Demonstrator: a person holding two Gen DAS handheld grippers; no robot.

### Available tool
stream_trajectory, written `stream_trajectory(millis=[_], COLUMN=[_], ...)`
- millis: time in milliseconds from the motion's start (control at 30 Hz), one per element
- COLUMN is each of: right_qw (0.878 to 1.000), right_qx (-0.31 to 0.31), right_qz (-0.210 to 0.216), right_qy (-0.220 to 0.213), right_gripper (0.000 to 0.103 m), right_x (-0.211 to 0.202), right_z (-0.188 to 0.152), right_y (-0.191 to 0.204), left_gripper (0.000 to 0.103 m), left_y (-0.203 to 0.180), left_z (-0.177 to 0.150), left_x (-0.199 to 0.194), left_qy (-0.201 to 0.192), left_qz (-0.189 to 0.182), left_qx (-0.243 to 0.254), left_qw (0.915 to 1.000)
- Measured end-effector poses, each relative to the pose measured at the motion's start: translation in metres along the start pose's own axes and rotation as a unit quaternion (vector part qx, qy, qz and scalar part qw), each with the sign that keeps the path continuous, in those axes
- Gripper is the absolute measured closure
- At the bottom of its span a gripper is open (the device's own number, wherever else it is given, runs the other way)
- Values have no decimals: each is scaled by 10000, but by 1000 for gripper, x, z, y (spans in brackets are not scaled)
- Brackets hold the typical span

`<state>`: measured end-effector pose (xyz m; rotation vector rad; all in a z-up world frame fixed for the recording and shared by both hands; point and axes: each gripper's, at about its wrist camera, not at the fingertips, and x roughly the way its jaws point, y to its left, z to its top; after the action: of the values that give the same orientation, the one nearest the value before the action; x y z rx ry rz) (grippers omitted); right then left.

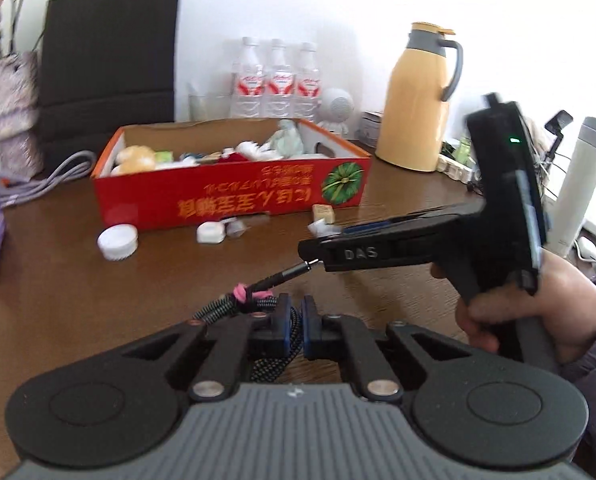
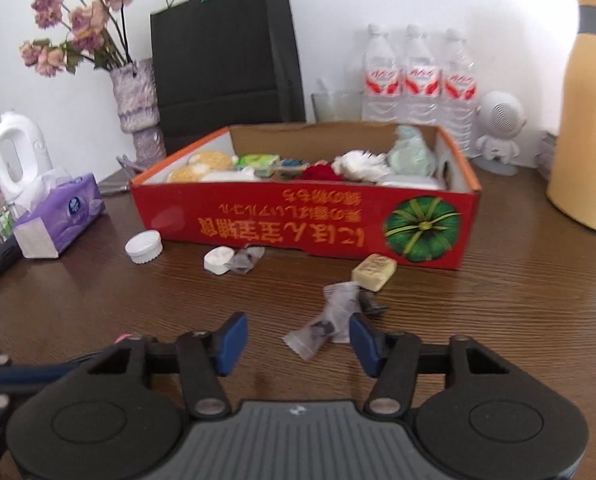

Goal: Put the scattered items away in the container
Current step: 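Grasp the black cable with pink tie using the left tool, then grasp a small clear wrapped candy with the right tool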

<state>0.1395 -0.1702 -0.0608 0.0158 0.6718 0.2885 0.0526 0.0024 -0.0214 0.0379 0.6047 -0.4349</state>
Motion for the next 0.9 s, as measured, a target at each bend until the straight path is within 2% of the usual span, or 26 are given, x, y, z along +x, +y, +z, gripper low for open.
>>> stream_trajectory(millis=[67, 100, 267, 400, 467, 533, 567, 633, 700, 767, 800, 900], right_qw=[9996, 9992, 9993, 9995, 9989, 9985, 9986, 9985, 9984, 9976, 9970, 9975], right_qx=[-228, -344, -284, 42, -54, -197, -217, -281, -367, -484, -529, -407], right_qz=[-99, -182, -241, -264, -414, -483, -473, -453, -388, -444, -510, -567], right_qy=[96, 69, 82, 179, 190, 132, 116, 144, 173, 235, 237, 145], right_gripper=[74, 74, 75, 64, 64, 64, 64, 65, 76, 81, 81, 81], right_x=[10, 13, 15, 20, 26, 30, 31, 33, 34, 32, 31, 23], right_z=[-1, -3, -1, 9, 11, 11, 11, 13, 15, 17, 16, 6], right_y=[8, 11, 10, 2, 2, 3, 3, 3, 5, 9, 12, 15], left_gripper=[99, 100, 100, 97, 90, 59, 54, 52, 50, 39, 33, 34], left_y=[5, 7, 4, 2, 1, -2, -3, -6, -10, -11, -9, 0], left_z=[-1, -2, -7, -12, -13, -15, -17, -18, -19, -18, -18, -18], left_x=[1, 1, -2, -3, -1, 1, 3, 5, 3, -2, -4, 4], left_qy=[-38, -47, -23, -35, -38, -97, -141, -117, -129, -265, -305, -63], left_qz=[-26, -81, 6, 151, 187, 239, 235, 282, 417, 447, 379, 418], left_qx=[-98, -138, -14, 75, 139, 230, 260, 361, 506, 547, 502, 236], left_qw=[9999, 9999, 10000, 9999, 9997, 9994, 9993, 9989, 9978, 9972, 9976, 9988])
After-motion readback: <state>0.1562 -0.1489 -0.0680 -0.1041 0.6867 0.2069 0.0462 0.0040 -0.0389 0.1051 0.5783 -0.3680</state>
